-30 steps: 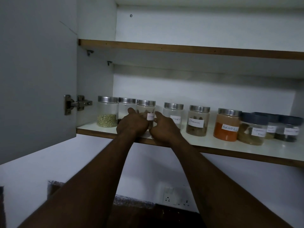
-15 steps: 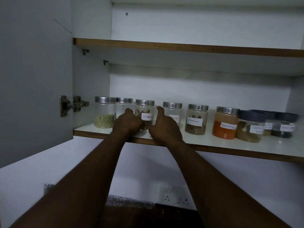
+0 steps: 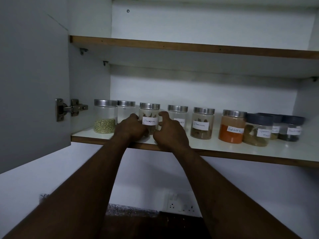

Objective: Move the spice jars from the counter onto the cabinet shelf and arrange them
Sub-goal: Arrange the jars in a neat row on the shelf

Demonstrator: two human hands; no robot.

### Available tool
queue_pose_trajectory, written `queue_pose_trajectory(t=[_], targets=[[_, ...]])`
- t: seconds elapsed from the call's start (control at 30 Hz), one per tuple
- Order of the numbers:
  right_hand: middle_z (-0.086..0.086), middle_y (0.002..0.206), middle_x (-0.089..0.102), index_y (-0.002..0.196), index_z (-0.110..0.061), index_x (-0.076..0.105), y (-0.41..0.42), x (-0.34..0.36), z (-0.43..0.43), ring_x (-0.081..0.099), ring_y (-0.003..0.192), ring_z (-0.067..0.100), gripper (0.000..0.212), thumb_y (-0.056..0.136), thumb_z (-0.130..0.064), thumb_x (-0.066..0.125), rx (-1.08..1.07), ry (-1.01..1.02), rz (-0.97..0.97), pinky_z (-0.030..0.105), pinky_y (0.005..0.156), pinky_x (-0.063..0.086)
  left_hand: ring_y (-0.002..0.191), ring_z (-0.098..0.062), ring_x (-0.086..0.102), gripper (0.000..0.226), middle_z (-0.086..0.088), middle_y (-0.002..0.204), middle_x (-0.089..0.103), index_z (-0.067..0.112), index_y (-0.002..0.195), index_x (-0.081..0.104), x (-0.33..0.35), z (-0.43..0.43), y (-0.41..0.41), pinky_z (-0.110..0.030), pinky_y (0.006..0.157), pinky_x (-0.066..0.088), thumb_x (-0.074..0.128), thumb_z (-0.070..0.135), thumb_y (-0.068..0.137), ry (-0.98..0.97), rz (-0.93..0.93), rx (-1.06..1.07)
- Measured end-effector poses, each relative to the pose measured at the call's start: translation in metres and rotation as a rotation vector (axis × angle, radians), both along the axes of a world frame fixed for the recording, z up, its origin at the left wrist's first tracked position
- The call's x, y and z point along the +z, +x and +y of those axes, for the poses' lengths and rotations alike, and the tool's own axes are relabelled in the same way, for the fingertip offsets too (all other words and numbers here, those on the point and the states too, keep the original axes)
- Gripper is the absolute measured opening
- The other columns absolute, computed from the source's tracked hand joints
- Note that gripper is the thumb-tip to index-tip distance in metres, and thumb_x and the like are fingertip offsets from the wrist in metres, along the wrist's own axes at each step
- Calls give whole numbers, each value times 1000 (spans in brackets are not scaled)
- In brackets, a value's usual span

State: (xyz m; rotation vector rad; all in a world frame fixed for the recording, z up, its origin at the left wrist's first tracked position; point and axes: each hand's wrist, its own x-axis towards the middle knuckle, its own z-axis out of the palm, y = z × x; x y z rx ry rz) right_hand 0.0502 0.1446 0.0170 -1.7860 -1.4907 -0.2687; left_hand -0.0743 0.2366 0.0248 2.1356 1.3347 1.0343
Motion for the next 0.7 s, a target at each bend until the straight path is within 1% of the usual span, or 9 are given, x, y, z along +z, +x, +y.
queue_pose_trajectory(t=[0.17,0.27,0.33,0.4,0.47,0.53,0.57,0.63,0.7], targets=[[5,119,72,141,-24,44,0,-1,0,66,109,30,60,85,-34,63,-17,52,21,46,91,56,107,-28,66,61,-7,117,71,15,132,55,-3,4,0,-44,97,52,74,37,79,23,-9,1],[1,107,73,130,-22,51,-2,-2,3,67,102,27,48,84,-30,62,-29,128,6,43,85,57,98,-29,70,61,-12,112,72,9,131,56,-5,3,-6,-44,91,57,78,26,77,58,-168,52],[-2,98,73,121,-24,56,-7,-3,6,68,94,23,37,84,-26,59,-3,141,-48,41,80,57,96,-31,71,54,-15,112,71,5,127,59,-8,2,-14,-44,88,59,77,20,78,160,-282,142],[-5,95,74,113,-29,64,-8,-4,7,68,89,18,28,87,-24,58,49,120,-60,36,76,57,100,-33,69,51,-16,116,70,2,125,60,-9,-2,-16,-41,88,58,73,14,78,207,-311,199],[-8,97,76,105,-31,73,-7,-6,7,68,87,10,25,89,-20,57,122,142,-21,27,75,55,107,-33,66,49,-16,118,69,0,125,60,-8,-3,-11,-34,86,54,72,14,80,174,-324,217],[-10,103,77,108,-28,76,-16,-9,10,66,90,2,28,92,-16,57,211,127,-19,20,78,51,110,-31,65,44,-15,119,69,1,123,63,-7,-2,-12,-29,82,47,73,16,83,157,-302,250],[-8,109,77,115,-26,76,-27,-10,15,67,95,2,31,93,-13,58,254,92,-44,20,83,51,111,-31,65,42,-15,121,70,1,123,65,-6,-1,-18,-29,83,46,71,14,84,159,-309,272],[2,119,75,126,-18,71,-45,-10,25,69,107,15,38,90,-8,60,277,11,-67,33,93,56,114,-32,65,41,-16,124,69,1,124,67,-4,3,-28,-31,88,48,67,10,85,159,-344,286],[11,122,71,128,-9,66,-57,-4,35,67,113,27,40,88,-7,63,243,-41,-41,41,95,57,111,-32,66,37,-17,121,70,0,120,69,-3,7,-33,-31,84,48,65,7,84,152,-346,287]])
